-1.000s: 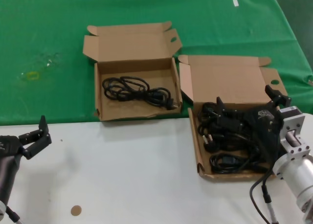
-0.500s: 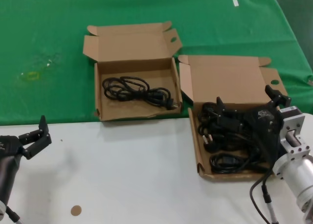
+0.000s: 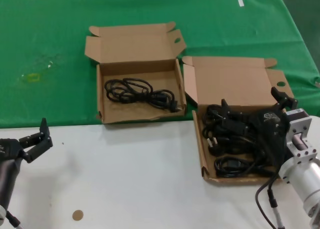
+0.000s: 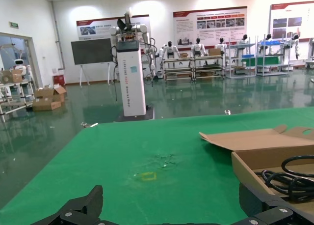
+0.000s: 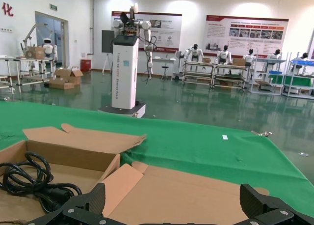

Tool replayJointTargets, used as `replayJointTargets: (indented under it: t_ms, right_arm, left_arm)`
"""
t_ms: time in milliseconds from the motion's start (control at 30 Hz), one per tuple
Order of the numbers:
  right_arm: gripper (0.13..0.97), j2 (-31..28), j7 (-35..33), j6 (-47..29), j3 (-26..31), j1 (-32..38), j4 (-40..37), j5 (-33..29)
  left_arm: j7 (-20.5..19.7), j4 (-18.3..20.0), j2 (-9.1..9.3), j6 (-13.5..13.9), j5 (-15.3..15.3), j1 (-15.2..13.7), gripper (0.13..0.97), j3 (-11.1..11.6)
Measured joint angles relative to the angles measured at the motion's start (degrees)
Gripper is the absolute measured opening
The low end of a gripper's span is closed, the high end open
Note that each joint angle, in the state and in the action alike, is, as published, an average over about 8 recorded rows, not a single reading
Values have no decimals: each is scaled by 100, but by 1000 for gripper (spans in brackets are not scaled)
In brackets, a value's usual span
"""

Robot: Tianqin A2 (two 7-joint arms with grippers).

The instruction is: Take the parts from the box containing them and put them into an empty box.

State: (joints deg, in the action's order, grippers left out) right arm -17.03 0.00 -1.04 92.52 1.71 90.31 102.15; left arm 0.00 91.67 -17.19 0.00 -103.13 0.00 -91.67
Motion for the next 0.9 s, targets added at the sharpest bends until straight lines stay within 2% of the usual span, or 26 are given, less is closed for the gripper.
replayJointTargets:
  t_ms: [900]
  right_arm:
    - [966,0,0,0,0,0,0,0]
  left_arm:
    - [0,0,0,0,0,0,966,0]
